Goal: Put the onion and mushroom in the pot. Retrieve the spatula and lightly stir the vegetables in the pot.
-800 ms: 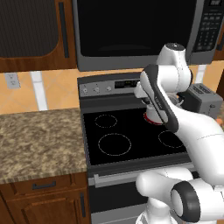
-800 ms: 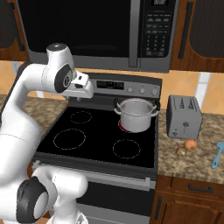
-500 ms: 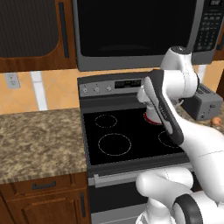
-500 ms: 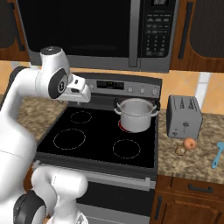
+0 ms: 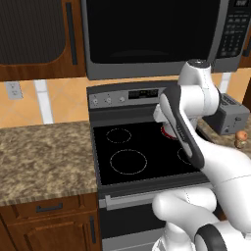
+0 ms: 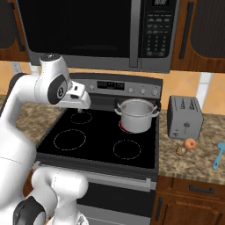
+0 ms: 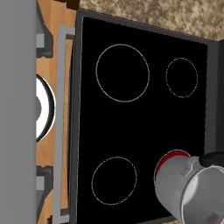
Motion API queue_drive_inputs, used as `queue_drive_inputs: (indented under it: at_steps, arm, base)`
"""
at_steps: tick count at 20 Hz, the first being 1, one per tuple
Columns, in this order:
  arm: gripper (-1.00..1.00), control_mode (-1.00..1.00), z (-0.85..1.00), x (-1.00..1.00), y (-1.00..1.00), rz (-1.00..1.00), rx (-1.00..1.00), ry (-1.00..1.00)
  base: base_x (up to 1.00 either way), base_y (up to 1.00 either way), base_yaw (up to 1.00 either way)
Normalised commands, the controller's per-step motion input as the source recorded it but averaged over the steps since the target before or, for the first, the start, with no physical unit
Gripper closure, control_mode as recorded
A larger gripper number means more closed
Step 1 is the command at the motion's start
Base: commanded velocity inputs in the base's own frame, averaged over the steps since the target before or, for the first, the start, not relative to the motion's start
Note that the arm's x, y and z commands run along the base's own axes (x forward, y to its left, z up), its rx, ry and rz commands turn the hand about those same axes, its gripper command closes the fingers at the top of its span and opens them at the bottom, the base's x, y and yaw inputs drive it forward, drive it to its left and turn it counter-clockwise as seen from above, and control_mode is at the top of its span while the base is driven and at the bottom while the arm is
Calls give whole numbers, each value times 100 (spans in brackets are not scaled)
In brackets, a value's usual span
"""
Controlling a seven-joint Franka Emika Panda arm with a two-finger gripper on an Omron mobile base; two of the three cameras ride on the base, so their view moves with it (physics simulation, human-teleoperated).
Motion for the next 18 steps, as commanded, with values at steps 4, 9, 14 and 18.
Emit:
queue_drive_inputs:
  at_steps: [4,9,14,18]
  arm:
    - [-100,-100,0,-3,-2,0,0,3]
    - [-100,-100,0,-22,-11,0,1,0]
    - [-100,100,0,-5,-4,0,0,3]
    - [-100,100,0,0,0,0,0,0]
  base:
    - [0,0,0]
    - [0,0,0]
    - [-15,-52,0]
    - [-16,-100,0]
